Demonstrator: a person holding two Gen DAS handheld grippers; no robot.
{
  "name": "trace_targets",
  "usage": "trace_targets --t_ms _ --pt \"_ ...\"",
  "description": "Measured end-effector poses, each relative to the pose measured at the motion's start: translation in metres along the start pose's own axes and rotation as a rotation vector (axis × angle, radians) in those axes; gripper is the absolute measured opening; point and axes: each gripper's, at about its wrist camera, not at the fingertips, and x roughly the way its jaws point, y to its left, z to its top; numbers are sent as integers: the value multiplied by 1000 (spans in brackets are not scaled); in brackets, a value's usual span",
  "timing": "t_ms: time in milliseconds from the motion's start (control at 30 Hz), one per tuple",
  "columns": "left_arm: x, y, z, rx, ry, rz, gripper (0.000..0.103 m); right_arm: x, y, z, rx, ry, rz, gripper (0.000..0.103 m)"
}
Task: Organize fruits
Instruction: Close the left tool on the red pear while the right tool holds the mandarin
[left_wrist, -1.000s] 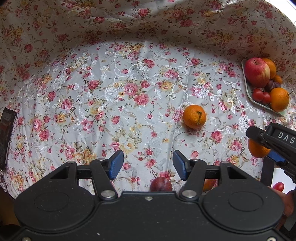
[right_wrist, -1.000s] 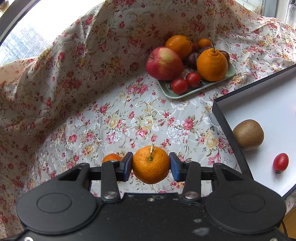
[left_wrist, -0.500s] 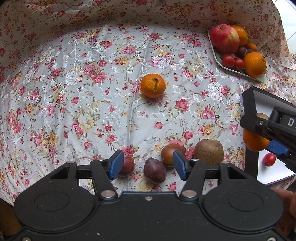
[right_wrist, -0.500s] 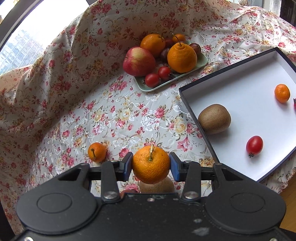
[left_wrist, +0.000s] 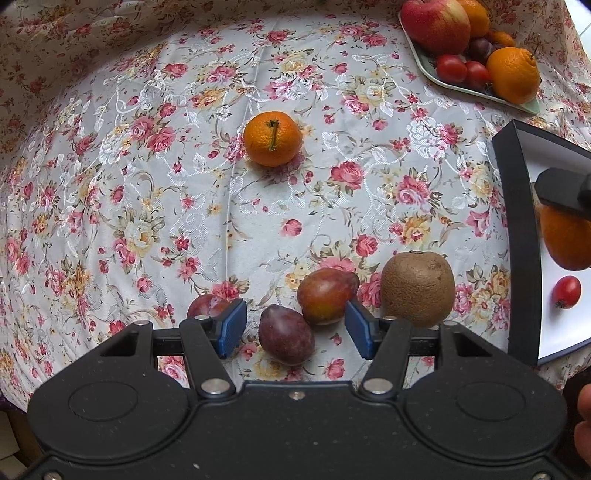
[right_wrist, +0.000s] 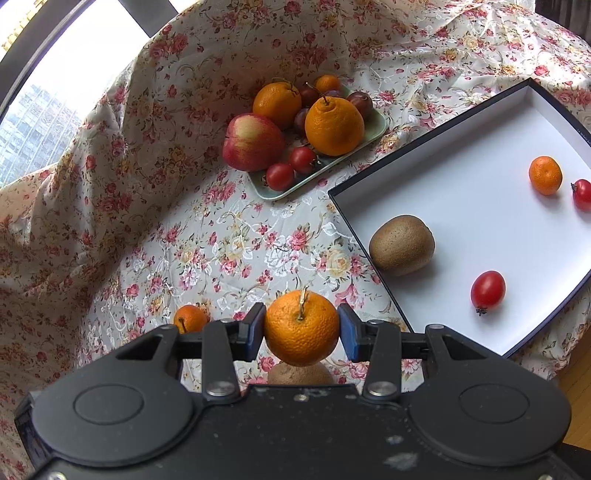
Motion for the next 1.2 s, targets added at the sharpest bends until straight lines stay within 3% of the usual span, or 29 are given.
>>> trace_targets --t_ms 467,1200 --pt "5 -4 5 -34 -2 -10 63 -2 -8 3 20 12 -5 44" --pt "28 3 23 -54 85 -39 59 18 10 21 18 32 -17 44"
